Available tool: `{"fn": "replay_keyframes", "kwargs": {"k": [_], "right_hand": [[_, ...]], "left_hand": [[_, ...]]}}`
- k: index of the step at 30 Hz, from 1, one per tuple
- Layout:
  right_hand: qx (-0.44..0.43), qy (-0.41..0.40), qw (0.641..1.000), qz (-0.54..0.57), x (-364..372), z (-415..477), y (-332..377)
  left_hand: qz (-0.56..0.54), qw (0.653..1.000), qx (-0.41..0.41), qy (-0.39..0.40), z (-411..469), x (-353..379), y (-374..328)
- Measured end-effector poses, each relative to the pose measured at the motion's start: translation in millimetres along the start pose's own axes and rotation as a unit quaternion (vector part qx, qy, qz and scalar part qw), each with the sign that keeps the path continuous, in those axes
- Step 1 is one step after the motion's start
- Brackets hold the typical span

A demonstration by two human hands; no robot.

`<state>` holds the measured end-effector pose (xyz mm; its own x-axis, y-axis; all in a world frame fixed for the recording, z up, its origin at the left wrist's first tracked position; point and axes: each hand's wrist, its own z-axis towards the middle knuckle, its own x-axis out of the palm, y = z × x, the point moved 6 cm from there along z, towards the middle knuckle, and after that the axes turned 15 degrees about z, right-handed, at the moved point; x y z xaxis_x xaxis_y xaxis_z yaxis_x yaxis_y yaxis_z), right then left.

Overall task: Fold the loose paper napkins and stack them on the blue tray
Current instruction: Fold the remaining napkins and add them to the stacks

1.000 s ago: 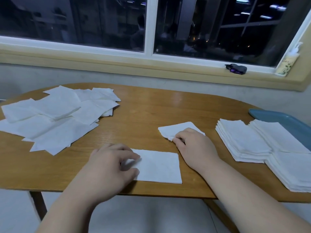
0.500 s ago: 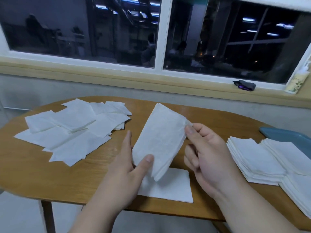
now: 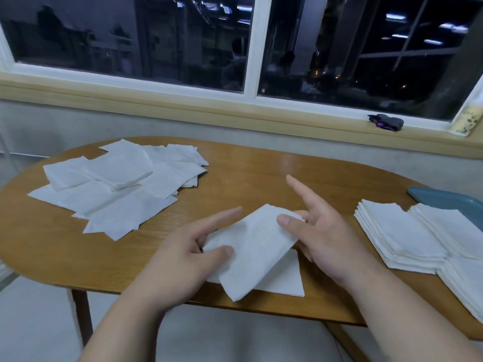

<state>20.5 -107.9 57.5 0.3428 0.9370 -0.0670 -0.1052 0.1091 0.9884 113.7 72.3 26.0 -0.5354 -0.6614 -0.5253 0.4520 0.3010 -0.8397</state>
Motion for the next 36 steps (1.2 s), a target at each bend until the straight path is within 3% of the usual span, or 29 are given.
{"fn": "replay_keyframes", "kwargs": {"k": [3,6,9,12,16,20,26,36], "right_hand": [[0.028,0.031,0.999,-0.015,-1.0,2.4,-8.6],[0.053,0.070,0.995,0.053,-1.7,1.2,-18.1],[0.063,0.050,0.995,0.059,-7.5,2.5,-25.9],[0.039,0.013,0.999,0.006,-14.5,2.1,-30.6],[0.000,-0.038,0.997,0.060,-22.4,-4.3,-33.5],[-0.017,-0.004,0.998,0.055,-14.6,-13.2,-37.1],[-0.026,-0.010,0.998,-0.048,-12.0,-15.5,-40.7],[-0.034,-0.043,0.998,-0.042,-20.4,-13.6,-44.5]], "left_hand": [[-0.002,0.999,0.018,0.040,-0.9,2.1,1.6],[-0.038,0.996,0.033,0.078,-3.3,5.2,3.1],[-0.077,0.992,0.031,0.094,-5.0,6.2,4.2],[-0.012,0.998,0.031,0.049,-1.7,3.4,5.9],[0.006,0.999,-0.032,-0.037,1.9,-5.0,12.5],[0.033,0.995,-0.053,-0.074,3.7,-7.2,13.7],[0.074,0.994,-0.034,-0.074,5.1,-7.9,11.3],[0.103,0.992,-0.019,-0.073,9.6,-3.6,8.0]]}}
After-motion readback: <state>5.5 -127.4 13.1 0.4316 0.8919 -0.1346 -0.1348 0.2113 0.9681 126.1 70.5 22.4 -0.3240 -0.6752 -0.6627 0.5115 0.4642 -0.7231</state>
